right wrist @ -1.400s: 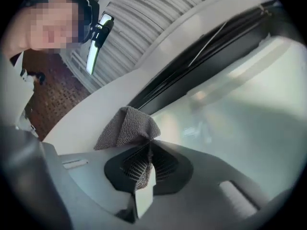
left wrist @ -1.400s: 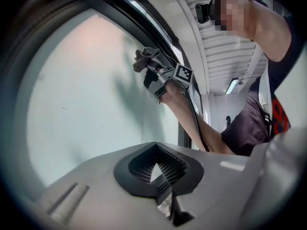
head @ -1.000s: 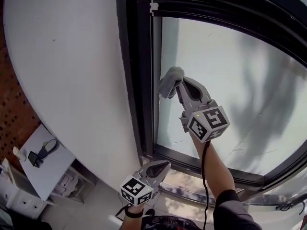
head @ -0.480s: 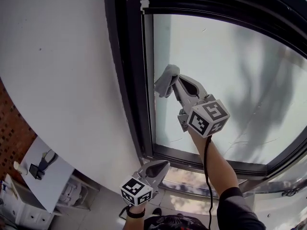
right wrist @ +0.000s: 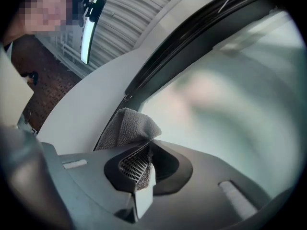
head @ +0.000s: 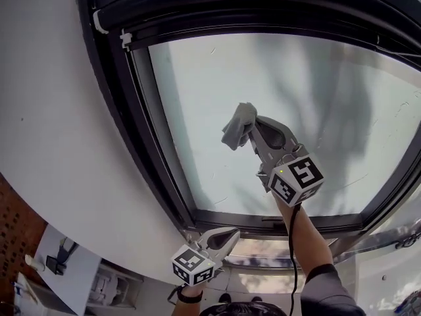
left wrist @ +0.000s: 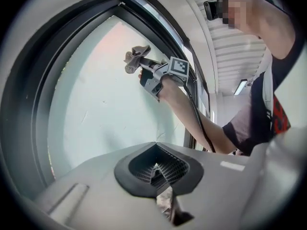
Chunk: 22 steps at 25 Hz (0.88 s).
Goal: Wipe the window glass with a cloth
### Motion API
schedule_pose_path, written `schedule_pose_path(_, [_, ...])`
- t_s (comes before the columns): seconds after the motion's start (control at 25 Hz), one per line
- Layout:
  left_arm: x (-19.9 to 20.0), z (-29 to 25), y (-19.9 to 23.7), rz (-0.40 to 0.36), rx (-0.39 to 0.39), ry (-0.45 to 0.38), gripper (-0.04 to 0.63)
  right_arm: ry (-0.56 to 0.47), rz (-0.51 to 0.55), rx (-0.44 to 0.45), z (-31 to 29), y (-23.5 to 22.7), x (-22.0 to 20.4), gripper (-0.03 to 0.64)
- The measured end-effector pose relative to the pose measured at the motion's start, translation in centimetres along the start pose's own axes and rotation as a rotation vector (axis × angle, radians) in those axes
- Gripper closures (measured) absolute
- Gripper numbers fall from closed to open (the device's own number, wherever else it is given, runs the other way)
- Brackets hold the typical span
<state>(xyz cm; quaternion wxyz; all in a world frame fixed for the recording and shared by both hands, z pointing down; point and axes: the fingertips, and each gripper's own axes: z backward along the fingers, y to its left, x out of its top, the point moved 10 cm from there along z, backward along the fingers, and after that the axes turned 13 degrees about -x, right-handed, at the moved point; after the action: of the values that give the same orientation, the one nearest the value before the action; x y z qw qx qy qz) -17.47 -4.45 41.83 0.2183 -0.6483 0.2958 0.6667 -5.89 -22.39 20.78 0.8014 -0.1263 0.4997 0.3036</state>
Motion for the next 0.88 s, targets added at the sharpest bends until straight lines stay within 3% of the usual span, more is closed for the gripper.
schedule_pose_path(0.32, [0.2,-7.0,-2.3,-0.035,-0.105,0.072,0.594,-0.068,-0.042,-0.174,8.6,-10.6,2.8,0.603])
schedule_pose_path(0.44, [0.2,-9.4,-2.7,-0.033,-0.101,0.056,0.594,-0.062,0.075,-0.291,11.7,-15.0,3.9,0.603])
schedule_pose_path(0.56, [0.2,-11.2,-2.6,-0.049,-0.150,0.105,0.594,-0.086,0.050,-0.445,16.6,-19.6,4.3,0.603])
schedule_pose_path(0.64, [0.4,-12.5,-3.1,-0.060,-0.172,0.079,0.594,-0.104,0.065,-0.514,18.9,-22.8,5.1,0.603])
schedule_pose_path(0.72, [0.4,-13.4,-3.6,-0.062,-0.176,0.040,0.594,-0.111,0.093,-0.516,19.5,-25.2,5.9,0.603])
schedule_pose_path(0.88, [0.3,-14.4,-4.5,-0.062,-0.202,0.058,0.594,-0.132,0.085,-0.634,24.2,-29.6,7.1,0.603])
